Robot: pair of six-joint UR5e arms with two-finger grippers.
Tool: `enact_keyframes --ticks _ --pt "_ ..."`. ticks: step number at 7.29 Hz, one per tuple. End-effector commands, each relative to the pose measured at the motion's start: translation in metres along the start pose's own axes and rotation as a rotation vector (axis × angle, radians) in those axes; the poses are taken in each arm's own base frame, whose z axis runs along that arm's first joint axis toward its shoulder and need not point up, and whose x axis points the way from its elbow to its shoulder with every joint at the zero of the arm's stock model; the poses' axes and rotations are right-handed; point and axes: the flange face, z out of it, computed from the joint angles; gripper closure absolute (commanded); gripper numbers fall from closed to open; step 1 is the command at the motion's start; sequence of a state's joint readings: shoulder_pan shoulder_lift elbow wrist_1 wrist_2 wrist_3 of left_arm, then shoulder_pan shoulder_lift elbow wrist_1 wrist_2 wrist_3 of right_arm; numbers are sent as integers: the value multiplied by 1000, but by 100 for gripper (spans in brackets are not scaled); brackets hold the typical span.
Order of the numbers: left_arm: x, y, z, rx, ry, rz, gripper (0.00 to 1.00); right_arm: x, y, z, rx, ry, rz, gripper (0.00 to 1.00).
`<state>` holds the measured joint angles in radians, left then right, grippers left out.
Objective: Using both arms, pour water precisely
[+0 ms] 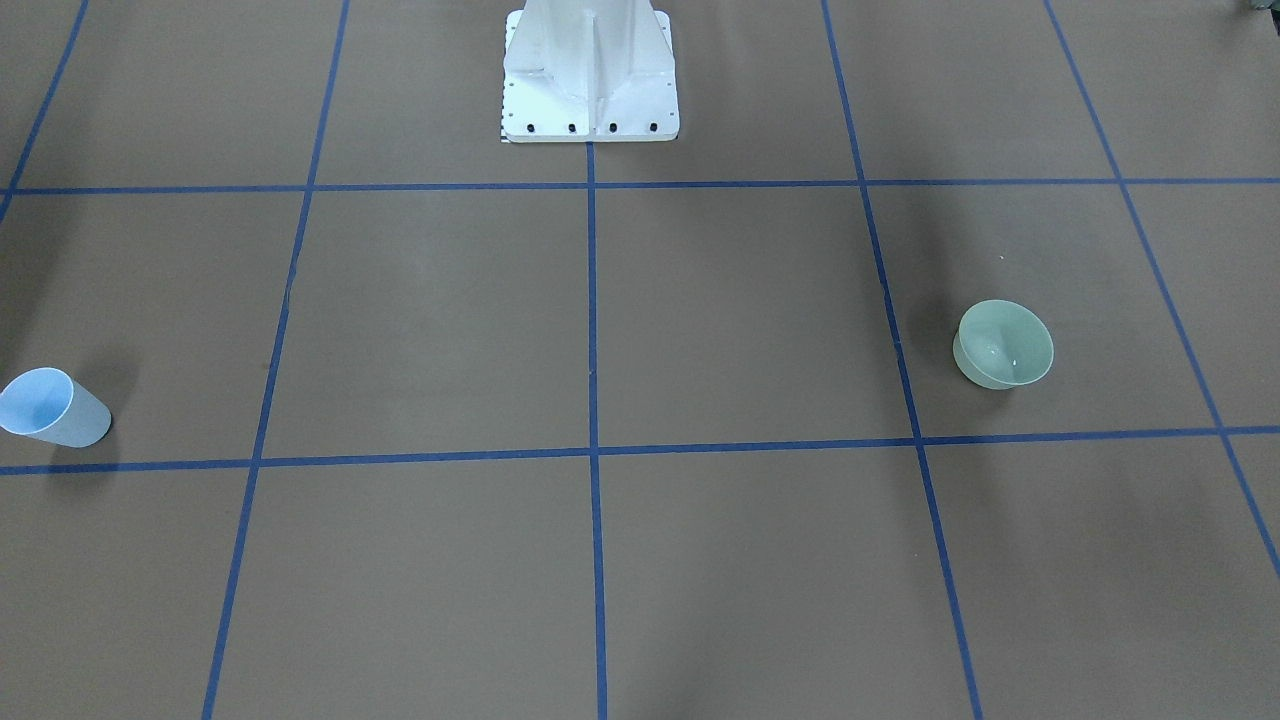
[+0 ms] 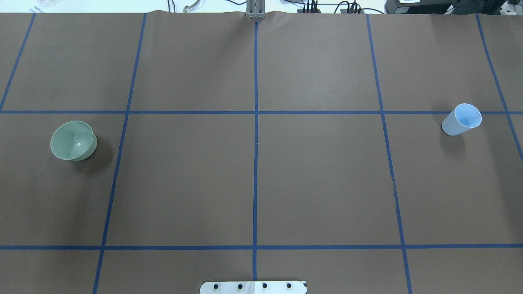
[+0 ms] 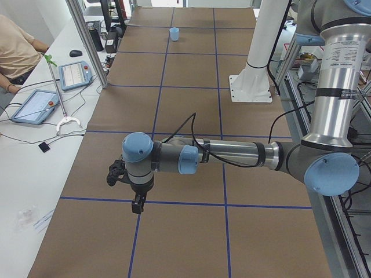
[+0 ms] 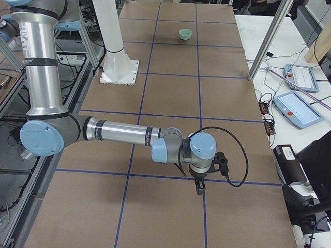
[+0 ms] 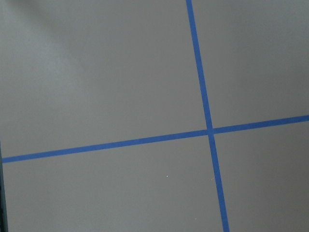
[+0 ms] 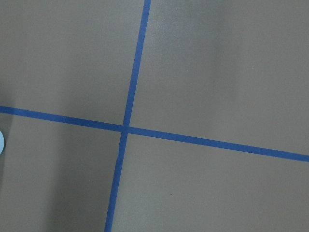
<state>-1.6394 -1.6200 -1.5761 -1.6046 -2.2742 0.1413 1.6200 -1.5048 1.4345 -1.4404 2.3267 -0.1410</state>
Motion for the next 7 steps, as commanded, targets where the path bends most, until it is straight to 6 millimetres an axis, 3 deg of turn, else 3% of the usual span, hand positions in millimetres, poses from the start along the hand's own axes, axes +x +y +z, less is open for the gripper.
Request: enact_keyframes --ticks 1,4,7 --pt "6 8 -6 12 -6 11 0 1 1 1 -3 1 5 1" --pt "0 26 5 -11 -2 -6 0 1 1 1 -3 1 5 1" --pt "-1 28 7 -16 -2 -10 0 2 4 2 -5 1 7 1"
